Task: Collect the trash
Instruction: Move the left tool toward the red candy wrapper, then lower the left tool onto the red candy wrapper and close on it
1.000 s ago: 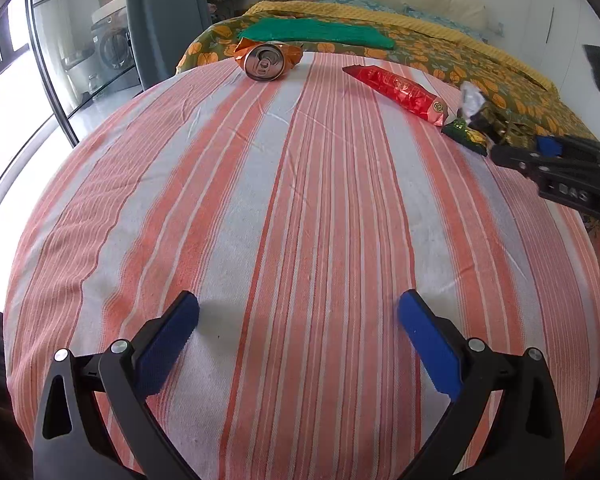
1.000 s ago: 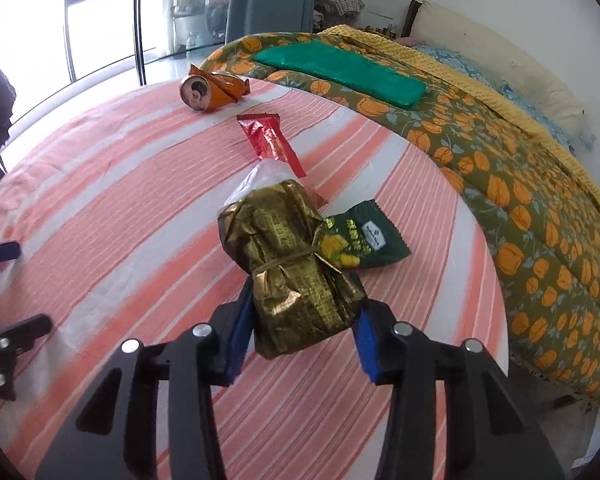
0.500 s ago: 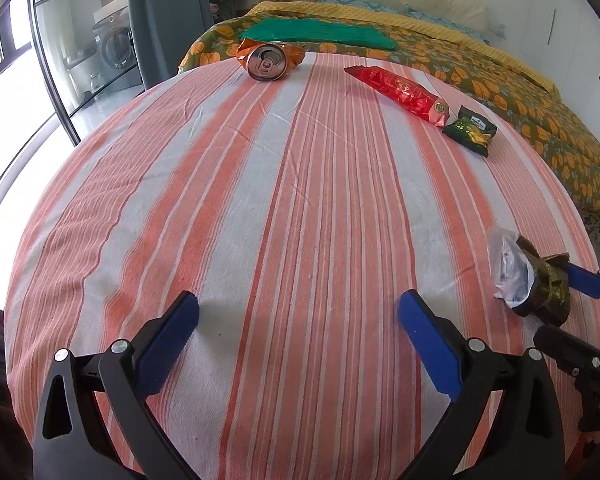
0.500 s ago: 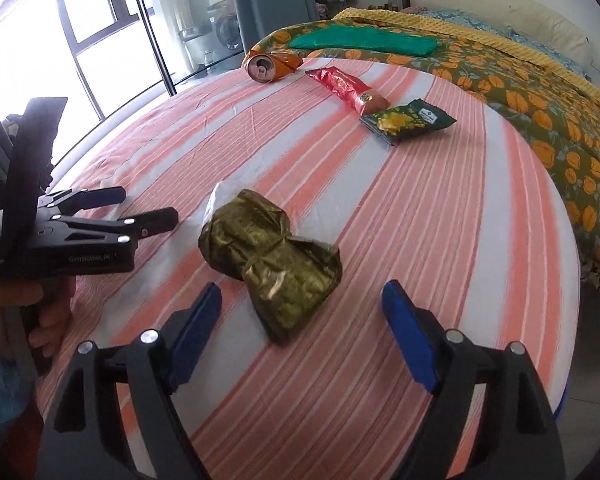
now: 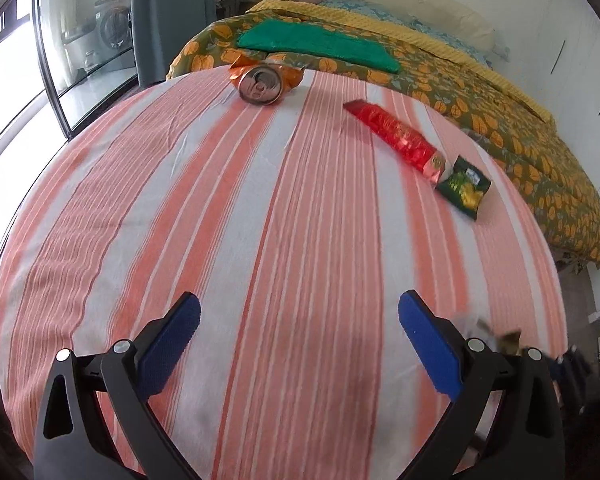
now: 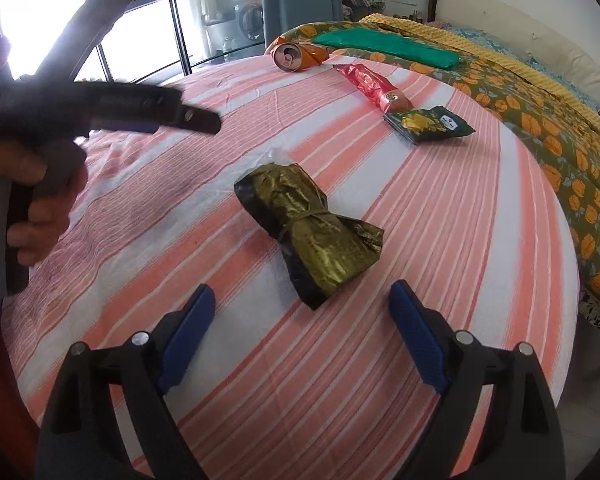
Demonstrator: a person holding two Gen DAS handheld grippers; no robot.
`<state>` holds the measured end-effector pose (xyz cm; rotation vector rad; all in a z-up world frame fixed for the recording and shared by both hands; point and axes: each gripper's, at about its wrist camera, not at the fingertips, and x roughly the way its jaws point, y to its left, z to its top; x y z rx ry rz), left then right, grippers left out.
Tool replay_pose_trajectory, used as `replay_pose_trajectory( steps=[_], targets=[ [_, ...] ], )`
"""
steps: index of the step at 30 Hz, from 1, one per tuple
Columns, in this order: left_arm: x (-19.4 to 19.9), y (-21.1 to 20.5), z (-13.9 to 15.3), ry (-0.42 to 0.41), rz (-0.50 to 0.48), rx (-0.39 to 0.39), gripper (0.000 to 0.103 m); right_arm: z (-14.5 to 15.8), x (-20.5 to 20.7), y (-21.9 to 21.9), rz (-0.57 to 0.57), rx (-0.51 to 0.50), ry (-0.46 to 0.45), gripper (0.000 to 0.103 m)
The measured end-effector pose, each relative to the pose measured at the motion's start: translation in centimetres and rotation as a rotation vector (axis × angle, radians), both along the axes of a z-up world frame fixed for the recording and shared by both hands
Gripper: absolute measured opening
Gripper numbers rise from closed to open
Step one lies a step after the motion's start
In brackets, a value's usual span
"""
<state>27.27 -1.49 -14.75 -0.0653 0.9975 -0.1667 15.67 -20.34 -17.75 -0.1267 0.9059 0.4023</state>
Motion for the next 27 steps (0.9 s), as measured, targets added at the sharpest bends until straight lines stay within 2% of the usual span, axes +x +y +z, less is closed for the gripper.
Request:
replay_pose_trajectory(
  steps=[3,7,10,12,15,16,18,19,20,23,27],
  targets=[
    [4.0,-2.9,1.8,0.013,-0.027,-0.005,0.098,0.0,0.0,0.1,0.001,-0.005,-0.001,0.087],
    [9.4,-7.6,2.5,0.007,-0.028,0.034,0.098,0.0,0.1,0.1,0.002,-0.011,-0.003,0.087],
    [12.8,-10.4,1.4,0.036,0.011,0.005,0.097,0.0,0.1,0.1,0.002,-0.009,-0.003,0.087],
    [14.5,-11.9,0.3,0.058,0.042,0.006,0.091,0.0,0.1,0.1,0.003,-0.008,-0.003,0.087],
    [16.1,-13.5,-1.8,0.11,0.072,0.038,0.079,0.0,0.1,0.1,0.005,-0.004,-0.002,0.087],
    [16.3,-13.7,-2.4,0.122,0.081,0.041,0.072,0.0,0.1,0.1,0.005,-0.003,-0.002,0.087],
    [16.1,-13.6,-2.5,0.099,0.092,0.033,0.06,0.0,0.1,0.0,0.006,-0.001,-0.002,0.087],
    [16.0,-13.4,-2.4,0.087,0.08,0.024,0.038,0.0,0.2,0.0,0.006,0.0,-0.002,0.087],
    [16.0,-13.3,-2.3,0.087,0.065,0.014,0.024,0.0,0.2,0.0,0.006,-0.001,-0.002,0.087],
    [15.6,-11.8,-1.4,0.065,0.041,0.002,0.015,0.0,0.2,0.0,0.005,-0.004,-0.002,0.087],
    [13.4,-8.0,0.4,0.046,-0.005,-0.014,0.013,-0.1,0.3,0.1,0.005,-0.004,-0.002,0.087]
  ],
)
